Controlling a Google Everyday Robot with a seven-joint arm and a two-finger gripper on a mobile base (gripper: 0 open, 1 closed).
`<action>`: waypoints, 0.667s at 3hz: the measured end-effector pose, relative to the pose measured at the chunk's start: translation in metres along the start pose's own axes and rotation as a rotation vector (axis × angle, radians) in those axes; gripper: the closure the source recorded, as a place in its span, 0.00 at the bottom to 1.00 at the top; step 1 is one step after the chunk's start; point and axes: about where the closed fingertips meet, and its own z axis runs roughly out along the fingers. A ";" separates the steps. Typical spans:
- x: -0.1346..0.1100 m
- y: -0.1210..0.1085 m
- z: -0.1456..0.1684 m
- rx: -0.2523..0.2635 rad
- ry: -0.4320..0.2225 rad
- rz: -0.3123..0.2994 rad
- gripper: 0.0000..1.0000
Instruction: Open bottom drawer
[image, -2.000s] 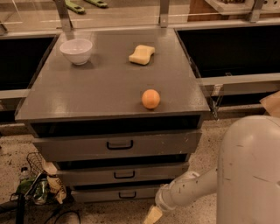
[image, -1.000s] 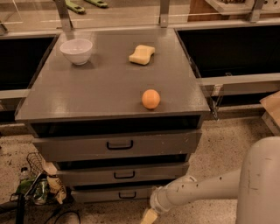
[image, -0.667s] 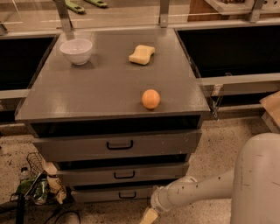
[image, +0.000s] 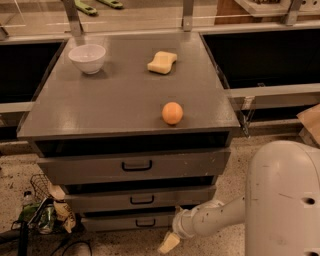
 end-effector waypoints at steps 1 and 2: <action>0.000 0.000 0.000 -0.001 0.000 -0.001 0.00; 0.003 0.000 0.013 -0.005 -0.011 0.003 0.00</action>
Offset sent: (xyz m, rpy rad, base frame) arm 0.0081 0.0056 -0.0349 0.0318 -0.0018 -0.0067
